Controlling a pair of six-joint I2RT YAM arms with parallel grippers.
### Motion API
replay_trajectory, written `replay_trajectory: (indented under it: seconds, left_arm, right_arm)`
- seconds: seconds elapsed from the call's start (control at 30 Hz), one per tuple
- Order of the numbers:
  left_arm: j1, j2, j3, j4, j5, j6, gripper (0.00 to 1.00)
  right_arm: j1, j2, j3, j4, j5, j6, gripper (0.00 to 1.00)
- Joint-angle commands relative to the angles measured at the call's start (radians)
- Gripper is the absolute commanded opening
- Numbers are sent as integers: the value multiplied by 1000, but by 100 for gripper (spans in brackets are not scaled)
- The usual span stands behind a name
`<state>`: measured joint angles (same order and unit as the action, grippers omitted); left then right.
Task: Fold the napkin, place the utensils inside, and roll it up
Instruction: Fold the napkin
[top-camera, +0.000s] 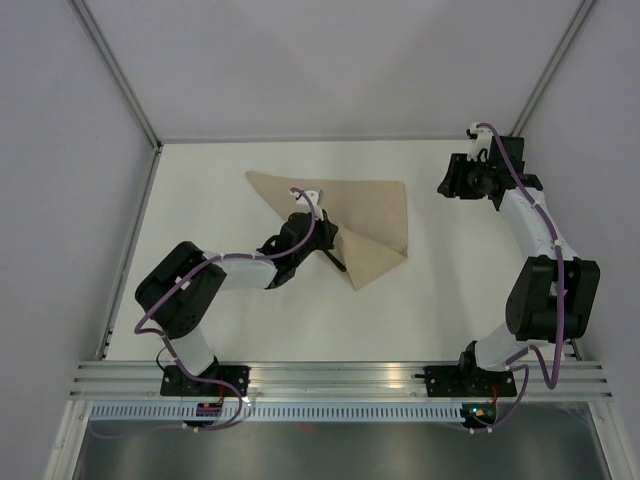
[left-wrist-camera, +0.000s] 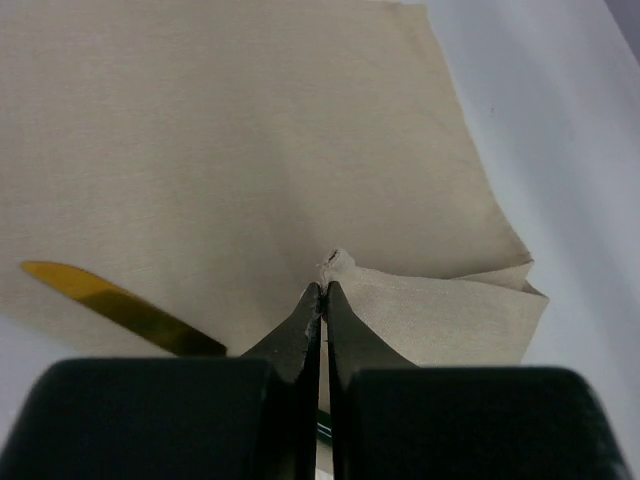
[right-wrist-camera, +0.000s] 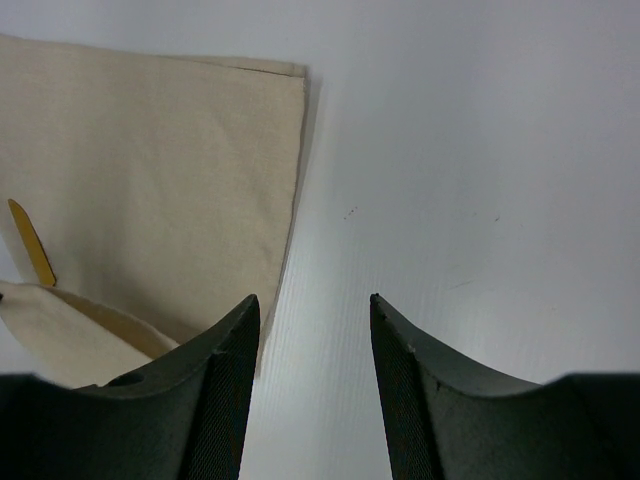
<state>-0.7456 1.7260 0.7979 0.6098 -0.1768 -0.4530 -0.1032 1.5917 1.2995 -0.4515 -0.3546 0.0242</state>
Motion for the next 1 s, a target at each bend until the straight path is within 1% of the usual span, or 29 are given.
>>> replay_trajectory:
  seconds: [0.0,0.1,0.27,0.97]
  left_arm:
    - [57,-45,-3,-16,52,-107,2]
    - [97,-26,4,-45,63,-133,2]
    - [149,-9,-5,-45,76,-170,2]
    - [247,-3,-58,4,114,-210,2]
  right_arm:
    - [-1,2,50,-26,-4,2,54]
    - [3,4,50,-32,0,-1,54]
    - [19,4,47,-36,12,-3,54]
    - [46,8,35,-39,39,-12,54]
